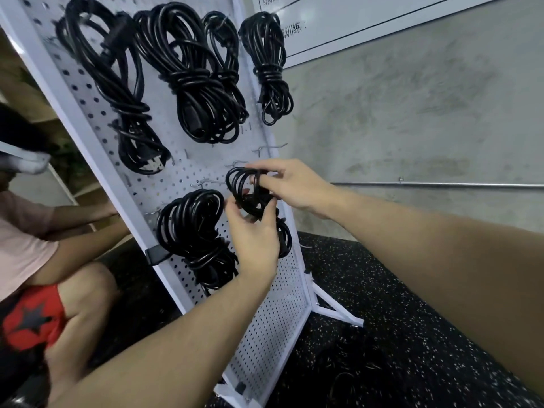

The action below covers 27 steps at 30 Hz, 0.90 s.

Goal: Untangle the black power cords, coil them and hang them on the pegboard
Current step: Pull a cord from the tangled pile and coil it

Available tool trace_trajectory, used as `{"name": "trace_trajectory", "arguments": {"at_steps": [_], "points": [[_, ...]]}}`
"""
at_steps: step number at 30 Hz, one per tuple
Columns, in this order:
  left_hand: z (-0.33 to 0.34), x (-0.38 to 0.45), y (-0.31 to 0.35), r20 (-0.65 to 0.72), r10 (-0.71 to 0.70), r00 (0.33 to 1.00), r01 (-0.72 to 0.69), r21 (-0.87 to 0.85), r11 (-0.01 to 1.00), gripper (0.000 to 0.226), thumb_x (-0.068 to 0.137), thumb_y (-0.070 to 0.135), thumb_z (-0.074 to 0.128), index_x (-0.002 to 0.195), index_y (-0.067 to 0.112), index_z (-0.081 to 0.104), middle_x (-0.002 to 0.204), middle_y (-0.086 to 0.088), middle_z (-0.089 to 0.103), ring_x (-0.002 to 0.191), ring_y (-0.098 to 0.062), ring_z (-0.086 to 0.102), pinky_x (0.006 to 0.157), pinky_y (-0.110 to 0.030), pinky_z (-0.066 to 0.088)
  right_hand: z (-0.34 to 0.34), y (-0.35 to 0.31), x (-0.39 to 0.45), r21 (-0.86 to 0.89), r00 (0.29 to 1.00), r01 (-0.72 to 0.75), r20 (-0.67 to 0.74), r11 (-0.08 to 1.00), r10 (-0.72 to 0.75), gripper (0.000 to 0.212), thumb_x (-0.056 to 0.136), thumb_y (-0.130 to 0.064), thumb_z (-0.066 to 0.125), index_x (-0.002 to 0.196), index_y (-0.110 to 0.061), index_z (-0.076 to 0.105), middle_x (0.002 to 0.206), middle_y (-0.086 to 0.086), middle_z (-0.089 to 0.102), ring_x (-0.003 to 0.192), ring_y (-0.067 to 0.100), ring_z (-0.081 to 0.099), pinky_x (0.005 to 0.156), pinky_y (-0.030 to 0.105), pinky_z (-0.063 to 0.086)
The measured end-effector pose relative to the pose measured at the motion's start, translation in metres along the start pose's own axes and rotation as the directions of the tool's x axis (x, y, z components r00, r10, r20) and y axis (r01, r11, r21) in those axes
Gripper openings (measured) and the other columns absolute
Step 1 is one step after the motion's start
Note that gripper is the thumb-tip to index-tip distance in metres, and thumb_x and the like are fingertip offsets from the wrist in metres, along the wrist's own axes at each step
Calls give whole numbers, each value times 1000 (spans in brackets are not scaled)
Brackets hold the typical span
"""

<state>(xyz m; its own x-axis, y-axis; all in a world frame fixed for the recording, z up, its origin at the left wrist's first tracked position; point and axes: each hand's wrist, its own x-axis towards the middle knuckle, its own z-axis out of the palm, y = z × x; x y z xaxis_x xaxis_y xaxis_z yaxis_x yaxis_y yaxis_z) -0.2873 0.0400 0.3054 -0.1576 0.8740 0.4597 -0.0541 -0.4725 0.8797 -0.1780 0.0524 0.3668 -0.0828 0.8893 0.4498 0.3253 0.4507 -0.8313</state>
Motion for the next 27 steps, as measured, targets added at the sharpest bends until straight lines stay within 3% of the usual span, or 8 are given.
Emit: {"name": "trace_trajectory", "arguments": {"at_steps": [5,9,12,14,17,20,23,27], "points": [[3,7,3,-90,-16,996,19,31,999,33,96,23,72,119,33,50,108,8,71,95,1,70,85,-16,54,7,-2,17,4,999,41,-22,999,-41,33,98,-11,59,125,-26,72,119,-12,71,107,1,66,97,16,50],[4,15,-4,-184,-65,981,78,67,995,57,98,34,67,148,23,40,104,22,62,80,24,59,78,-5,43,18,-3,32,-16,999,25,-20,1000,-25,32,98,-12,60,127,-20,72,115,-10,70,87,-9,63,74,3,45],[2,23,-11,-274,-76,959,110,112,988,68,100,41,63,156,17,32,139,3,57,124,-3,57,103,-17,41,26,-1,42,-64,1000,25,19,998,-24,32,100,-15,59,129,-22,70,118,-7,71,73,-17,59,68,4,44],[1,27,-16,-314,-105,944,155,138,978,70,102,44,59,157,14,29,154,-6,45,140,-18,46,112,-24,34,30,1,46,-124,998,43,59,991,-35,32,104,-17,55,133,-23,67,130,-7,68,93,-13,59,74,2,45],[-2,32,-25,-323,-121,939,177,148,973,69,103,41,57,158,12,27,158,-6,40,145,-17,39,104,-11,25,34,6,52,-133,996,26,83,991,-15,34,106,-17,49,135,-21,66,139,-5,63,119,4,58,101,19,49],[-3,35,-30,-285,-104,953,164,195,967,70,105,35,55,159,9,20,161,-8,34,147,-17,34,94,1,17,36,15,53,-114,997,-9,79,993,18,36,107,-14,46,138,-19,63,130,-9,63,97,0,62,96,22,53],[-7,36,-36,-211,-155,965,198,201,959,77,100,39,64,158,14,19,160,-12,30,146,-22,37,122,-28,26,34,24,43,-72,996,-74,45,995,77,38,106,-16,48,142,-21,57,130,-5,62,103,11,65,80,14,54],[-15,10,-47,-74,-250,966,260,240,935,110,90,46,75,163,30,-4,170,-2,0,158,-18,6,128,-48,16,25,37,15,-106,989,-122,-93,987,113,33,104,-18,52,135,-24,63,125,-4,66,108,10,63,97,17,49]]}}
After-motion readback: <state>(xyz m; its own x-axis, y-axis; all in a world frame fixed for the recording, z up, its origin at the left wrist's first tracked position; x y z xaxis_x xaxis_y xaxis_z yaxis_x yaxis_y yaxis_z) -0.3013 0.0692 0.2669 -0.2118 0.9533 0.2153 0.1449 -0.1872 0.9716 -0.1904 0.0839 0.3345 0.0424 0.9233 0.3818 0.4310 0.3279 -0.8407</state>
